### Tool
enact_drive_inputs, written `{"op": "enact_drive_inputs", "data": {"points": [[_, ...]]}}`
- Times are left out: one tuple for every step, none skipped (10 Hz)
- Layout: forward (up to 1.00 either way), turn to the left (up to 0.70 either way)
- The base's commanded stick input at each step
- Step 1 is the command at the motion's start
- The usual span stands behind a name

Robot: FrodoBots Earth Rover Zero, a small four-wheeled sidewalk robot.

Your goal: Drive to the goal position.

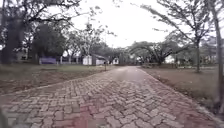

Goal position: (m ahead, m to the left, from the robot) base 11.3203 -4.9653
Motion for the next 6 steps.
{"op": "enact_drive_inputs", "data": {"points": [[0.7,-0.01],[0.7,-0.06],[0.7,-0.19],[0.7,0.0],[0.7,0.0],[0.7,0.0]]}}
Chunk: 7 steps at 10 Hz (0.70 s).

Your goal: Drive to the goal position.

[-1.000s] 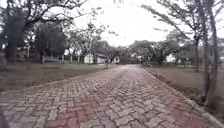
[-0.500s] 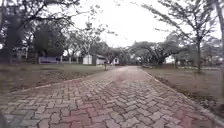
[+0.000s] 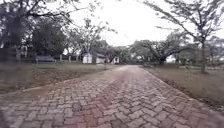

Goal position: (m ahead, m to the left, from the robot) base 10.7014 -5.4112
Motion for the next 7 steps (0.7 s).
{"op": "enact_drive_inputs", "data": {"points": [[0.7,0.0],[0.7,0.0],[0.7,0.0],[0.7,0.0],[0.7,0.0],[0.7,0.0],[0.7,0.0]]}}
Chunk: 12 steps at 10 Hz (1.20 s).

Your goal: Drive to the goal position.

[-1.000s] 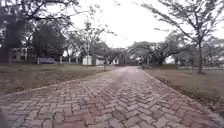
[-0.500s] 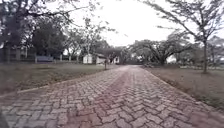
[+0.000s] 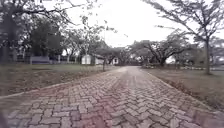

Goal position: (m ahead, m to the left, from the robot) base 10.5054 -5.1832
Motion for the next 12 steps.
{"op": "enact_drive_inputs", "data": {"points": [[0.7,0.0],[0.7,0.0],[0.7,0.0],[0.7,0.0],[0.7,0.0],[0.7,-0.13],[0.7,-0.28],[0.7,-0.05],[0.7,-0.01],[0.7,0.0],[0.7,0.0],[0.7,0.0]]}}
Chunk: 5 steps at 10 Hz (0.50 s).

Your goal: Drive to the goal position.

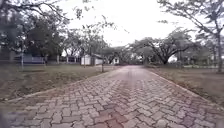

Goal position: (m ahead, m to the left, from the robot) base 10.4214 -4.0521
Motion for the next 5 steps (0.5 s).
{"op": "enact_drive_inputs", "data": {"points": [[0.7,0.0],[0.7,0.0],[0.7,0.0],[0.7,0.0],[0.7,0.0]]}}
